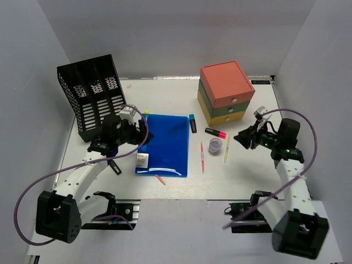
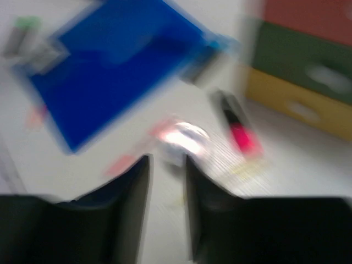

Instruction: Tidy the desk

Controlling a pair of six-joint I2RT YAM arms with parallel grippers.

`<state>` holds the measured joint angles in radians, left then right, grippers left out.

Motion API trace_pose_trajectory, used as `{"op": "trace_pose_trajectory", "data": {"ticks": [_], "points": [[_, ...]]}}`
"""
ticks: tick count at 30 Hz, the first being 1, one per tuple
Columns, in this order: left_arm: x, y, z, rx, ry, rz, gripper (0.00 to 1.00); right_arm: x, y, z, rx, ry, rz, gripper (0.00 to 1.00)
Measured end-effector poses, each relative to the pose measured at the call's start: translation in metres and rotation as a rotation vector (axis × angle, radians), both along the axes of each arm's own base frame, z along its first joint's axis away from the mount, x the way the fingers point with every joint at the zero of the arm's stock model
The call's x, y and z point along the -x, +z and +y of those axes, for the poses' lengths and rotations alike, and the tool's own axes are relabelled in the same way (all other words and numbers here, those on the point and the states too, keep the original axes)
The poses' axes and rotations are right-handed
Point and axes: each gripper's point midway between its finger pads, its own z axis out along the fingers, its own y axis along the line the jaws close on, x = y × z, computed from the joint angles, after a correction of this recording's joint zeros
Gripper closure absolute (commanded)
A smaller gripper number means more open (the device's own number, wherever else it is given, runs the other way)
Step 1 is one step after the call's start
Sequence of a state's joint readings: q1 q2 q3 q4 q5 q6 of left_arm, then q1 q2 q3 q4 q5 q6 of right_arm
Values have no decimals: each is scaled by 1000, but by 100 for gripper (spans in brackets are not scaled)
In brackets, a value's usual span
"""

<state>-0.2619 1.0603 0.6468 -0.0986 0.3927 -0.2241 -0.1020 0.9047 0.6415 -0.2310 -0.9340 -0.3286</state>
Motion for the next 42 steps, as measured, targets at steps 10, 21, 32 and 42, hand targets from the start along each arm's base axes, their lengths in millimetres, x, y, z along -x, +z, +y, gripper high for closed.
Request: {"op": "trace_pose_trajectory", "data": {"ticks": [10, 21, 32, 42], "points": [[5, -58, 26, -111, 176, 270, 2, 36, -48, 88, 72, 266, 203, 28], [12, -87, 30, -160, 176, 373, 2, 22, -80, 117, 124, 216, 338, 32], [11, -103, 34, -200, 158, 417, 2, -8, -109, 155, 73, 120, 550, 35], [2, -113, 27, -199, 111, 449, 3, -14, -140, 171, 68, 35, 659, 39]]}}
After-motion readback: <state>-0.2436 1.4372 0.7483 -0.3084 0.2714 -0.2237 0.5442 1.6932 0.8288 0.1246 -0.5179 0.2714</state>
